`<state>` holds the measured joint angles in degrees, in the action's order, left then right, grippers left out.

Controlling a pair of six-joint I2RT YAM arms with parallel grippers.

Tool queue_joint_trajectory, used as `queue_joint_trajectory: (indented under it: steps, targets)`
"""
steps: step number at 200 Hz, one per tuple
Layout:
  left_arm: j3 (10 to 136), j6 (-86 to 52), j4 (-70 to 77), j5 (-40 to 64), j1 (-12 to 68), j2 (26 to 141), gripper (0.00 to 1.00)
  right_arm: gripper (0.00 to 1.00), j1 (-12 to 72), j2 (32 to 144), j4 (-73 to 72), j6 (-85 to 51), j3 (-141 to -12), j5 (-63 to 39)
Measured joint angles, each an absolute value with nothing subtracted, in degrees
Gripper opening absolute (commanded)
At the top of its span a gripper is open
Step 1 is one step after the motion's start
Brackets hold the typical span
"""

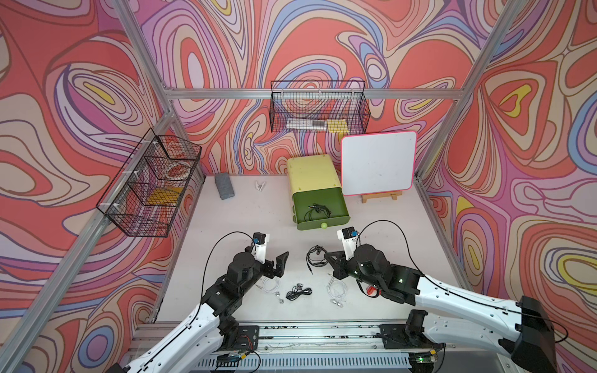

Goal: Place the wired earphones into the drawer by color
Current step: Place the wired earphones in the drawer.

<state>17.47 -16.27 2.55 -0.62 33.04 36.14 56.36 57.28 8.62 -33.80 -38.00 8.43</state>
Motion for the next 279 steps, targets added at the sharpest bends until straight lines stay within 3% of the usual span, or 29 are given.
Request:
queue_joint_trajectory:
  steps: [56,116,187,279]
  targets:
    - [17.47,-16.27,2.55,-0.47,33.04,36.14,0.99,0.0,56.4,58.37,16.49,-30.81,-52.75,14.59]
    - [17.47,-16.29,2.55,-0.19,33.04,36.14,0.99,0.0,55.07,69.69,21.54,-24.12,-67.59,23.68]
    - [17.47,-16.29,2.55,-0.16,33.04,36.47,0.99,0.0,43.05,80.66,20.45,-19.97,-74.74,18.61]
    - [20.71,-19.2,-2.17,1.63,33.04,38.89,0.99,0.03,39.51,88.25,19.68,-19.59,-76.07,12.36]
